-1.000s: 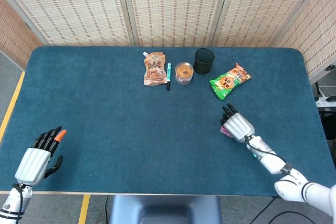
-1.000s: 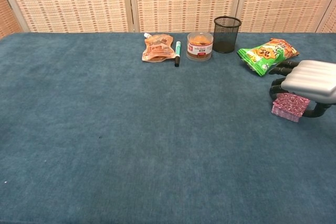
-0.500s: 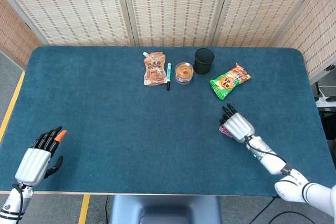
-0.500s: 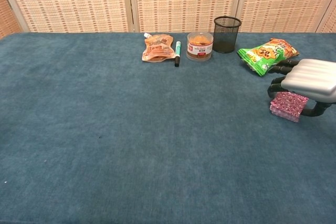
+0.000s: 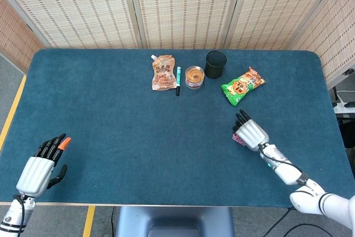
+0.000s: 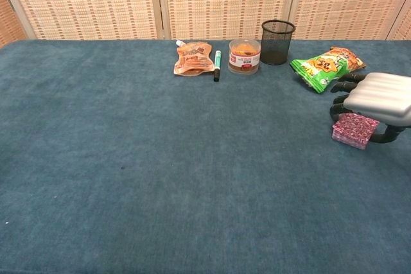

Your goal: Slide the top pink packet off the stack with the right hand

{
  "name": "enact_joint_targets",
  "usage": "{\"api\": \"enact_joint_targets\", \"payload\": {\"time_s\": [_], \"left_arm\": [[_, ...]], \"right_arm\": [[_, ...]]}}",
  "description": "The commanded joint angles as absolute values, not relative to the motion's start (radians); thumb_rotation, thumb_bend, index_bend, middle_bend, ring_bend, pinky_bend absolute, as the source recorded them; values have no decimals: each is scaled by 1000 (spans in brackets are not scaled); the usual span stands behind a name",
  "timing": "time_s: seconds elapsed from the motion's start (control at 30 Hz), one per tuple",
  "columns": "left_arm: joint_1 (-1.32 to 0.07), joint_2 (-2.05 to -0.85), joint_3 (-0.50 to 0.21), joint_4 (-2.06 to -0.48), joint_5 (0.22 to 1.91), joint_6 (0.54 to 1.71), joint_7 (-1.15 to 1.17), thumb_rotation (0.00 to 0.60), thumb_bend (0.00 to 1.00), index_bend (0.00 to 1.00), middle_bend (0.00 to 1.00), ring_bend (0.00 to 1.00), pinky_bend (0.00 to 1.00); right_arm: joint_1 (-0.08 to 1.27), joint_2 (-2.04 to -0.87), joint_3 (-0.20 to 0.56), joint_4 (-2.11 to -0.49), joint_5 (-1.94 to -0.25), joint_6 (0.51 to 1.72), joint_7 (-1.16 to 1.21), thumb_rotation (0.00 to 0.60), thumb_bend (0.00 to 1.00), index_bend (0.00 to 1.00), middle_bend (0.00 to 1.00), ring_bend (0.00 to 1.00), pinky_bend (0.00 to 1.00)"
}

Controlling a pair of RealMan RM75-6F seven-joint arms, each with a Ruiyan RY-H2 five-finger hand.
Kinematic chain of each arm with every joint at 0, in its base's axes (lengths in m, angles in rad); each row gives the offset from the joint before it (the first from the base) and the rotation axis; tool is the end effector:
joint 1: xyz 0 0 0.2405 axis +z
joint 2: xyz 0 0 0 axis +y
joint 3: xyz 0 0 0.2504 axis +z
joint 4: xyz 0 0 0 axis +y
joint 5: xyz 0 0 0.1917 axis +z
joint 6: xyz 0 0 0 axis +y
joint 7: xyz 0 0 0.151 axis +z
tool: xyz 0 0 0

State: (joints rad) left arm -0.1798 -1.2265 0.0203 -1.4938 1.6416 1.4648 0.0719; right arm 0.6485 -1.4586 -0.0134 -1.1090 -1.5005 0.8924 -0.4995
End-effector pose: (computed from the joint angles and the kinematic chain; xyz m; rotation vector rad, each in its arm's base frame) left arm -0.2809 0.1990 0.1283 -1.6355 -0.7714 -0.9274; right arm -0.2592 -0.3393 0.0309 2.1103 -0.2209 0.3420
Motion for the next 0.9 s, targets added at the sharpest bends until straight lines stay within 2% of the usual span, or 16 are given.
{"api": "enact_joint_targets", "payload": {"time_s": [0.03,0.27,0.53,0.9], "left_arm": [[-180,-1228,22,-1485,1643,1464,64,600,482,0,13,88,163],[-180,-1232,23,-1474,1647,1467,56,600,482,0,12,88,164],[-178,-1229,22,-1483,1650,1474,62,600,482,0,13,88,164],[-177,-1227,22,-1485,1653,1480,58,600,481,0,13,88,164]], "right_arm": [[648,-1460,-14,-1107,-1503,897,-498,600,211,434,315,116,0],[646,-1461,-15,-1103,-1504,903,-504,600,211,520,362,170,13],[644,-1448,-12,-1126,-1517,934,-515,600,211,545,373,177,15],[643,-1398,-15,-1246,-1559,986,-576,600,211,556,376,182,15]]}}
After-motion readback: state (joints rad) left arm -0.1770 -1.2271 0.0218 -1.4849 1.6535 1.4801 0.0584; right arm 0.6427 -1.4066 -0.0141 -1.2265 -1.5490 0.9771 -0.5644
